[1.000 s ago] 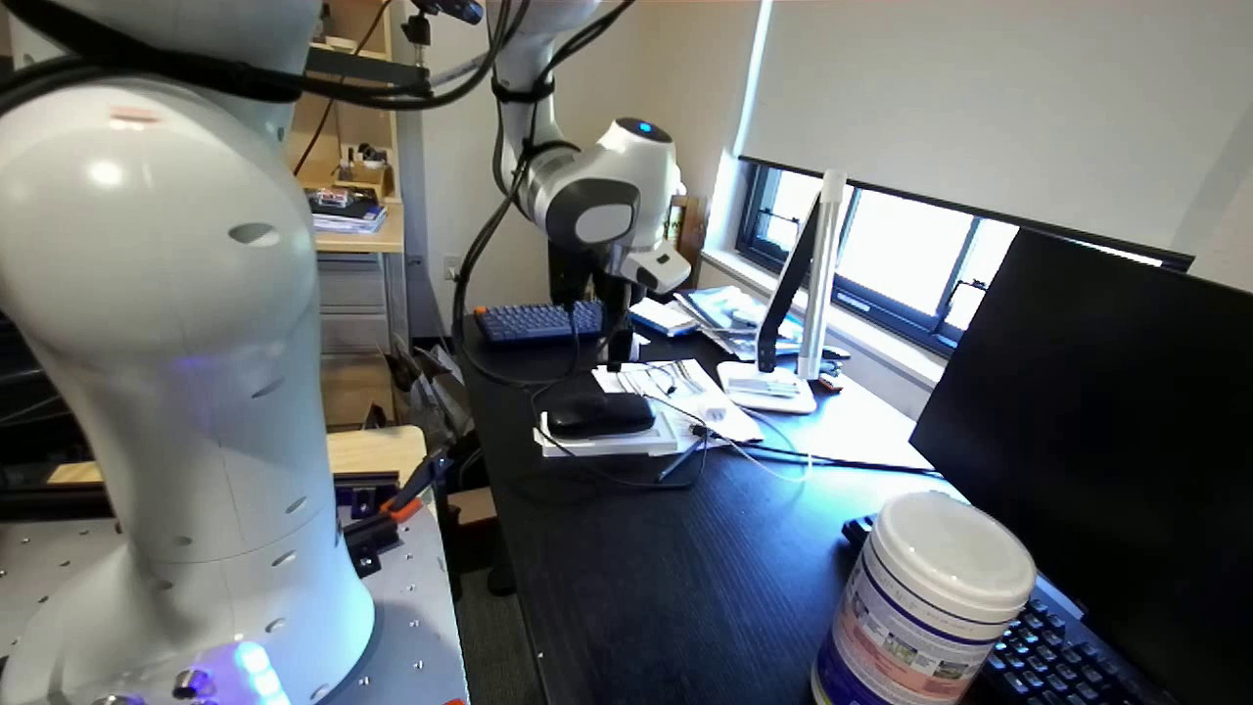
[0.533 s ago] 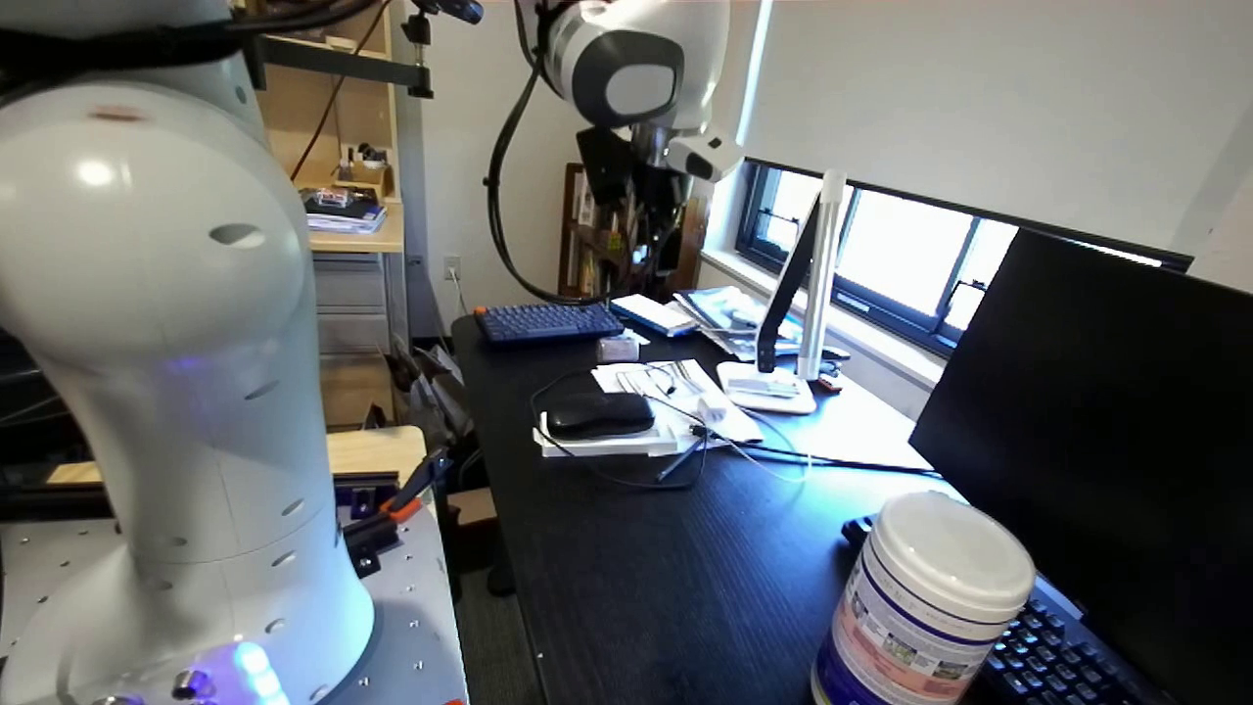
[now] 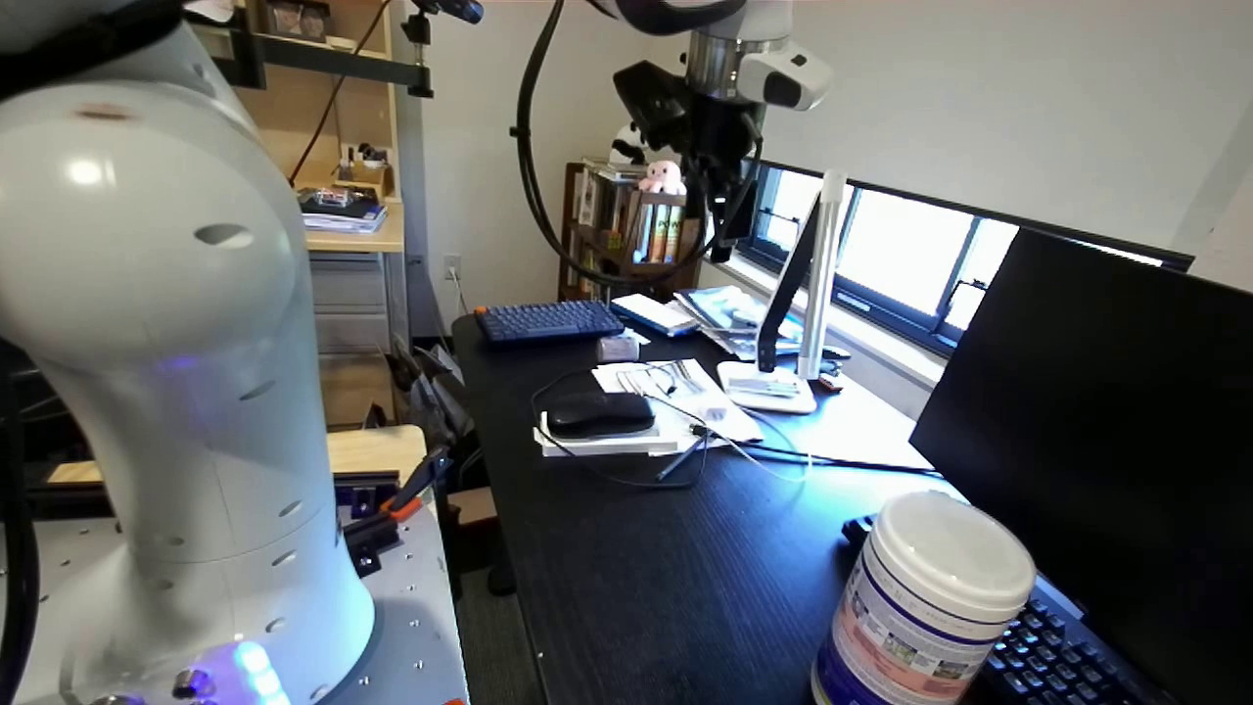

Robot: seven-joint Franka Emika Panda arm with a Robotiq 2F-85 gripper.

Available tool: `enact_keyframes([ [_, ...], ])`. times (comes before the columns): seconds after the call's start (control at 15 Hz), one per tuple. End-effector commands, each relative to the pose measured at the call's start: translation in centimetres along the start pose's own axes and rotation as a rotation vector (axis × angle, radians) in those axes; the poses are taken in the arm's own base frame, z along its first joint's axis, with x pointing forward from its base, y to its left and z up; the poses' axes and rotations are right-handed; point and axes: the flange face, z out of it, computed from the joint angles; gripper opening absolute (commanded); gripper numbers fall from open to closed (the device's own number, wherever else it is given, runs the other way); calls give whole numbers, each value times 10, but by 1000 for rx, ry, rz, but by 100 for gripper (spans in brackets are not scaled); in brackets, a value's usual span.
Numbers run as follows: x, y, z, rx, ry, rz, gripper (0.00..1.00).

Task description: Move the black spectacle case to the left side of the desk

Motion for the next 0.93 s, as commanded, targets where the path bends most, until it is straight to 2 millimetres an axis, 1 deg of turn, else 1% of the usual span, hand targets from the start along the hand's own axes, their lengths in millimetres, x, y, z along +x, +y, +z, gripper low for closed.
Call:
enact_keyframes([
  [0.0, -14, 29, -20, -66, -91, -54, 100],
  [0.13, -17, 44, -28, -125, -161, -27, 100],
  [0.27, -19, 63, -37, -201, -207, 9, 100],
  [0.47, -16, 89, -51, -310, -193, 55, 100],
  [0.6, -13, 97, -55, -358, -185, 36, 100],
  [0.67, -11, 98, -56, -363, -154, 19, 100],
  [0.73, -12, 99, -51, -320, -179, 25, 100],
  [0.87, -12, 100, -53, -333, -173, 18, 100],
])
